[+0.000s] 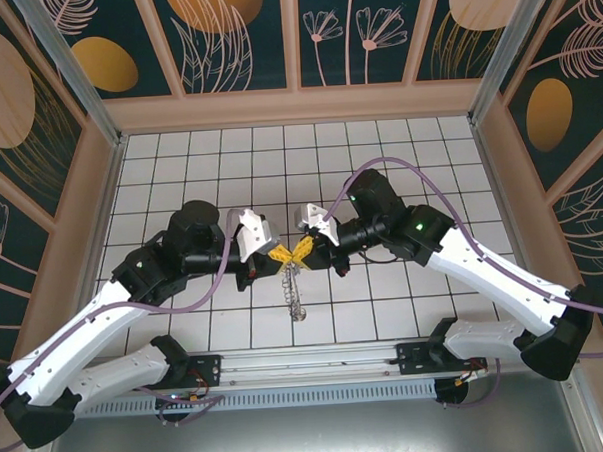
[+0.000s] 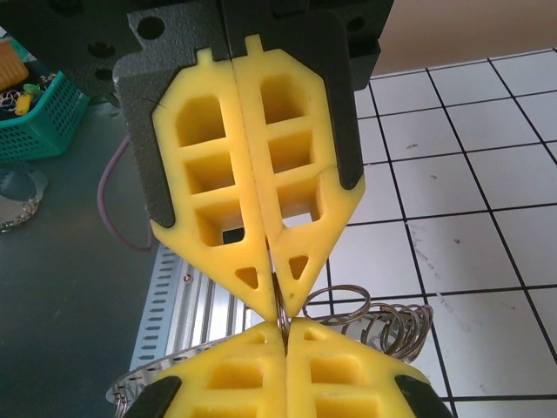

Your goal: Put the keys on the keyring

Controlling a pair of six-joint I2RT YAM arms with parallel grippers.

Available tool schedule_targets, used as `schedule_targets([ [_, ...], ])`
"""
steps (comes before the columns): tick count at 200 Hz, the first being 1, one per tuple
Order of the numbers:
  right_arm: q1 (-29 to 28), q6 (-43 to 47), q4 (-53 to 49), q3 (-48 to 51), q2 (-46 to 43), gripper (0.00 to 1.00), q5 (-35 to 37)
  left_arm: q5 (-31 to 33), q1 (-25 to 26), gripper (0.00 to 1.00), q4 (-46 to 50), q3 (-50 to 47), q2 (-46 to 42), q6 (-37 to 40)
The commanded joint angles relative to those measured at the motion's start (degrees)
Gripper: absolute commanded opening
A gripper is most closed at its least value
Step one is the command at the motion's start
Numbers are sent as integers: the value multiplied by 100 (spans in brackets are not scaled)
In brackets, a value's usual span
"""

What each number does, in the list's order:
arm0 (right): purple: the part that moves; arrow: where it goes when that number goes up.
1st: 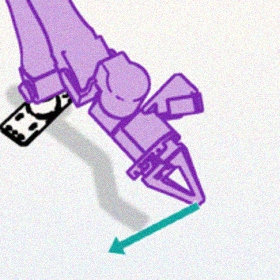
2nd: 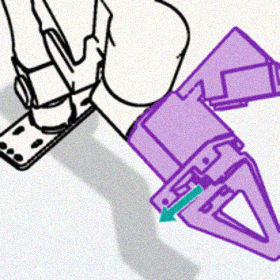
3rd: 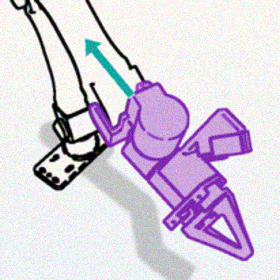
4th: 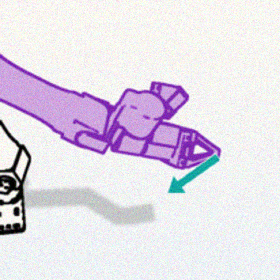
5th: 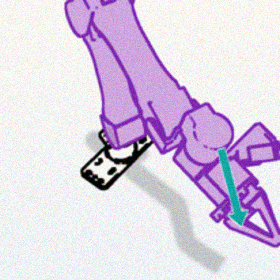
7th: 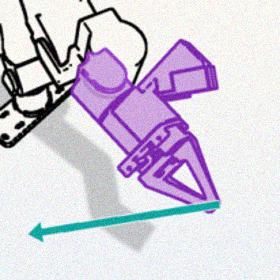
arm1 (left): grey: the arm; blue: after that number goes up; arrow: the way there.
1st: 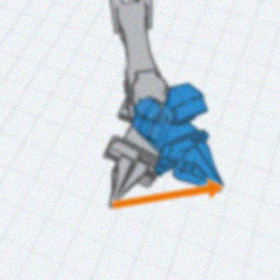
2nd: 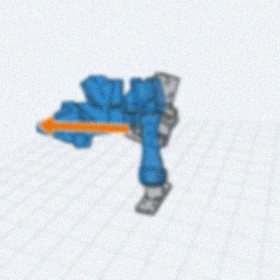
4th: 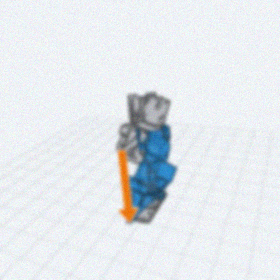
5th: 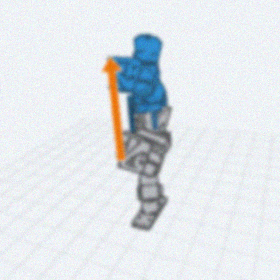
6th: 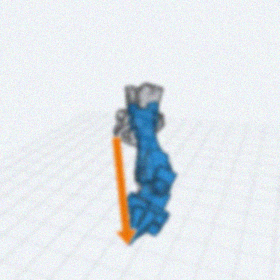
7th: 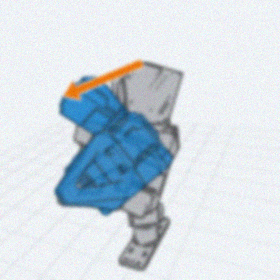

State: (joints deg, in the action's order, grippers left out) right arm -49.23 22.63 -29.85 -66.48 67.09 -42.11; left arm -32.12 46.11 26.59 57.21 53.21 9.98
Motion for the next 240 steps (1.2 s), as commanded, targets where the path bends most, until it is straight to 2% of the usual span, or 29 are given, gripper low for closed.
schedule_targets([
  [1, 26, -6, 412, 0, -222, 0, -172, 89, 39, 0, -556, -231, -297, -143],
  [16, 28, -94, 511, 115, -253, 0, -95, 40, 34, 0, -957, -421, -477, -328],
  [45, 23, -287, 705, 353, -337, 15, -52, -148, 39, 0, -1650, -720, -712, -635],
  [63, 28, -384, 793, 464, -436, 19, -2, -197, 35, 0, -1761, -781, -768, -694],
  [90, 32, -469, 839, 547, -522, 21, 68, -216, 37, 0, -1780, -768, -777, -702],
  [125, 51, -519, 957, 574, -516, 15, 100, -290, 38, 0, -1810, -755, -751, -696],
  [154, 96, -544, 1032, 582, -465, 0, 54, -304, 38, 0, -1869, -790, -778, -704],
  [240, 151, -538, 902, 512, -91, 0, -106, -383, 39, 0, -2351, -984, -887, -832],
])
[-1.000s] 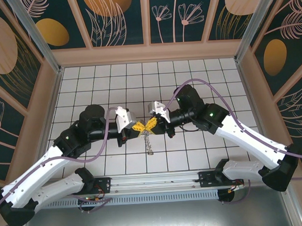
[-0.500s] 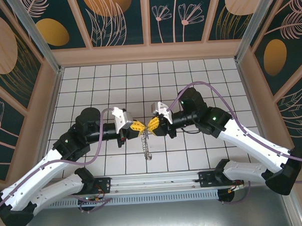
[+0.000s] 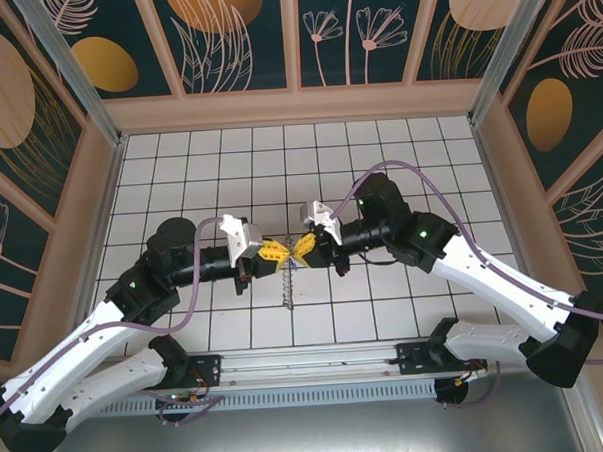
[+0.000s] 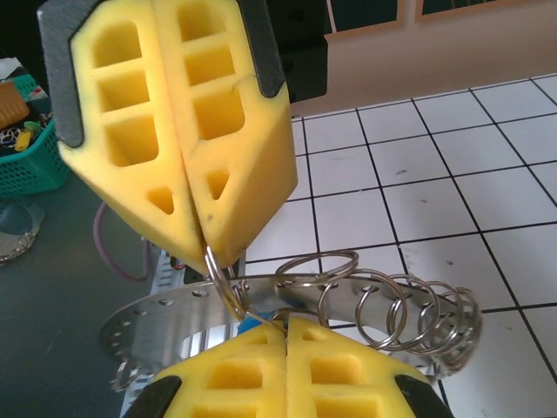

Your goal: Put the keys on the keyring

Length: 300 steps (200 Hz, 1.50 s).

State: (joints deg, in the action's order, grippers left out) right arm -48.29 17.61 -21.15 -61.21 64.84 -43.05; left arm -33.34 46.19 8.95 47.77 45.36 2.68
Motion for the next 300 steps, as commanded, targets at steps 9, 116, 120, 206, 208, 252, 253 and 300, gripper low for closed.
schedule_targets([
  [9, 61, -27, 3, -25, 166, 0, -11, -275, 23, 0, -618, -56, -107, -122],
  [116, 63, -96, 585, 269, -305, 25, 75, -262, 30, 0, -737, -144, -197, -241],
  [120, 59, -111, 640, 330, -380, 26, 129, -263, 28, 0, -737, -144, -195, -242],
  [206, 57, -571, 2196, 1073, -1137, 34, -89, -397, 30, 0, -1094, -207, -119, -374],
  [208, 57, -578, 2216, 1075, -1128, 34, -94, -396, 26, 0, -1096, -211, -116, -378],
  [252, 57, -697, 2602, 1155, -932, 33, -299, -436, 29, 0, -1150, -215, -124, -417],
  [253, 57, -702, 2604, 1155, -926, 33, -304, -436, 25, 0, -1150, -215, -124, -417],
  [300, 43, -658, 2534, 1120, -789, 27, -547, -418, 29, 0, -1133, -215, -85, -416],
])
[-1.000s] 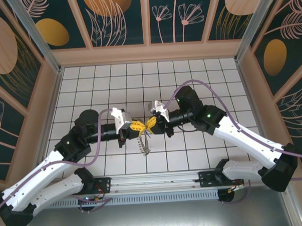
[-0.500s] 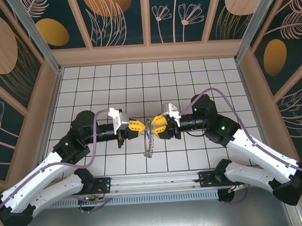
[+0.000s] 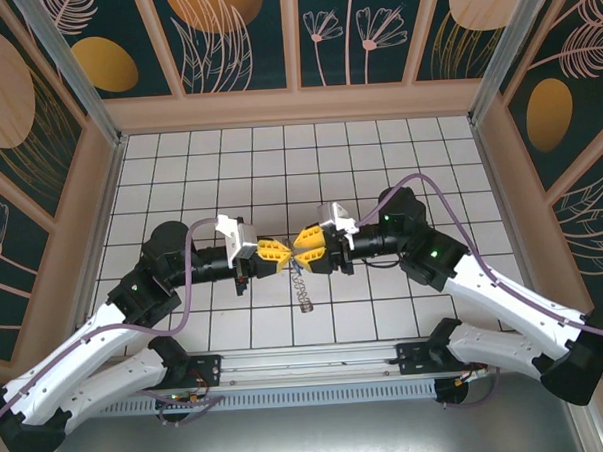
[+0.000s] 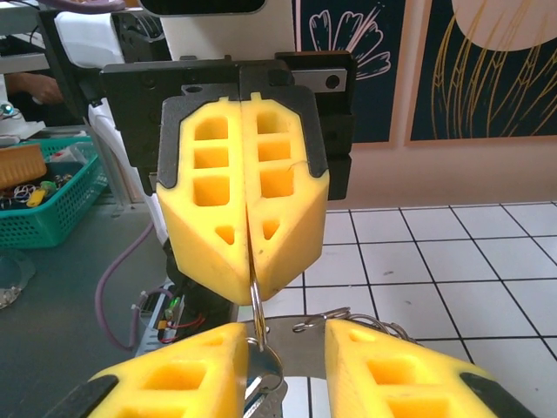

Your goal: Put the keys on the keyring

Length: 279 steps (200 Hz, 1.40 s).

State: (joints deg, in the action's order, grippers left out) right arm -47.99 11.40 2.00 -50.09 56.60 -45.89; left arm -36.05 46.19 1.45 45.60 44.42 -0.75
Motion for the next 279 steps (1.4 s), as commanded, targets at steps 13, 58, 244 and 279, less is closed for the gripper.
schedule_targets([
  [13, 10, -24, 201, 24, 30, 25, -271, -139, 30, 0, -383, -2, 31, -66],
  [58, 9, 110, 6, -47, 84, 0, -253, -126, 30, 0, -396, 8, 87, -65],
  [244, -292, 1117, -2150, -1183, 516, 0, 928, 509, 30, 0, 1304, 516, 524, 701],
  [279, -291, 790, -1478, -583, 217, 23, 530, 222, 25, 0, 202, 46, 101, 127],
])
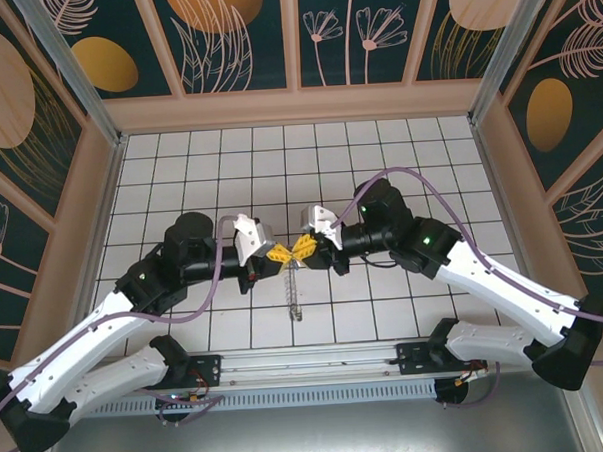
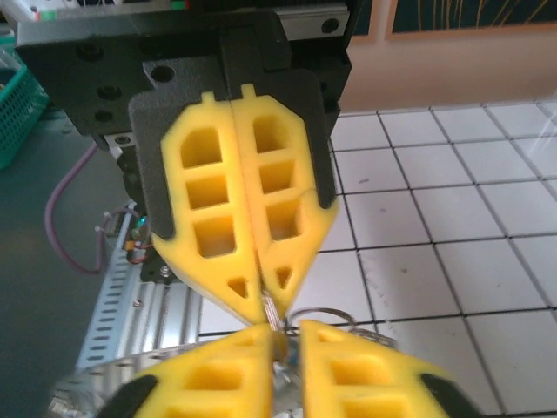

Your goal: Put the keys on the keyring

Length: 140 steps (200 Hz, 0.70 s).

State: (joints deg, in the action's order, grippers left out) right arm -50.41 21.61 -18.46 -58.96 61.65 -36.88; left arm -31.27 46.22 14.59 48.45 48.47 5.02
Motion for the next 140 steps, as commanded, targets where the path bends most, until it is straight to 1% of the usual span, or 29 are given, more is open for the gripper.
schedule_targets([
  [1, -53, -246, 583, 314, -295, 23, -389, -266, 21, 0, -1144, -256, -312, -463],
  [20, -48, -434, 946, 502, -370, 23, -653, -413, 23, 0, -1737, -476, -449, -715],
  [47, -49, -568, 1266, 634, -460, 24, -754, -623, 27, 0, -2354, -672, -470, -995],
  [103, -30, -876, 1969, 869, -494, 26, -919, -793, 23, 0, -2832, -972, -478, -1243],
  [122, -26, -904, 2058, 869, -448, 23, -960, -829, 23, 0, -2981, -1047, -470, -1292],
  [140, -22, -903, 2093, 869, -443, 17, -971, -846, 27, 0, -3009, -1051, -448, -1302],
])
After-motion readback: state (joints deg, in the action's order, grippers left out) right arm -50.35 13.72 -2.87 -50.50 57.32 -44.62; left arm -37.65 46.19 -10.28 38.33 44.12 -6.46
